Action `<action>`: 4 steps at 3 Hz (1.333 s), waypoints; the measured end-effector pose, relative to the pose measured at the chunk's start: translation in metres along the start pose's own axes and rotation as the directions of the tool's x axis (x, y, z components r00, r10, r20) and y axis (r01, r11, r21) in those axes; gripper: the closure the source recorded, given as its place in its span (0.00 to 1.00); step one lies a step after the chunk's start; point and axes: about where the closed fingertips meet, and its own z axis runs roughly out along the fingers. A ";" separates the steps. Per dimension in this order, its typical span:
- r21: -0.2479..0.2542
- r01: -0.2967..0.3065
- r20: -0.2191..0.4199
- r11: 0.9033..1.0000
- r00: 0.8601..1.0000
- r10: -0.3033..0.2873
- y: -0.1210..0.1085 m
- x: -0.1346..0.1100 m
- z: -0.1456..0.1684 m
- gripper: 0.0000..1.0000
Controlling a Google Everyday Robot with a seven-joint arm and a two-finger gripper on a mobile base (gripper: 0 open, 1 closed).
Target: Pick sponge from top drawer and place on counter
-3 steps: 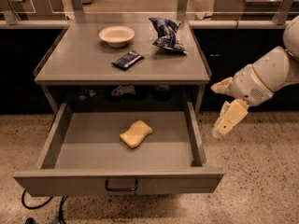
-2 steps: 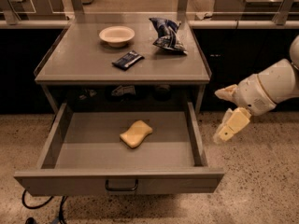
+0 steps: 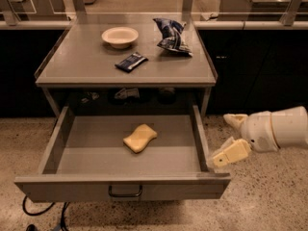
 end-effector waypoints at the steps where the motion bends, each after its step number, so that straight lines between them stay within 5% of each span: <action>1: 0.073 -0.032 0.033 0.997 0.999 0.029 -0.011 0.003 0.000 0.00; 2: 0.043 -0.043 0.044 0.998 0.998 0.041 -0.009 0.009 0.005 0.00; 4: -0.044 -0.024 0.182 0.999 0.983 0.031 0.035 -0.023 0.071 0.00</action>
Offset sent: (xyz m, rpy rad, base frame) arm 0.0012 -0.0090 -0.0199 0.0723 0.0095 -0.0606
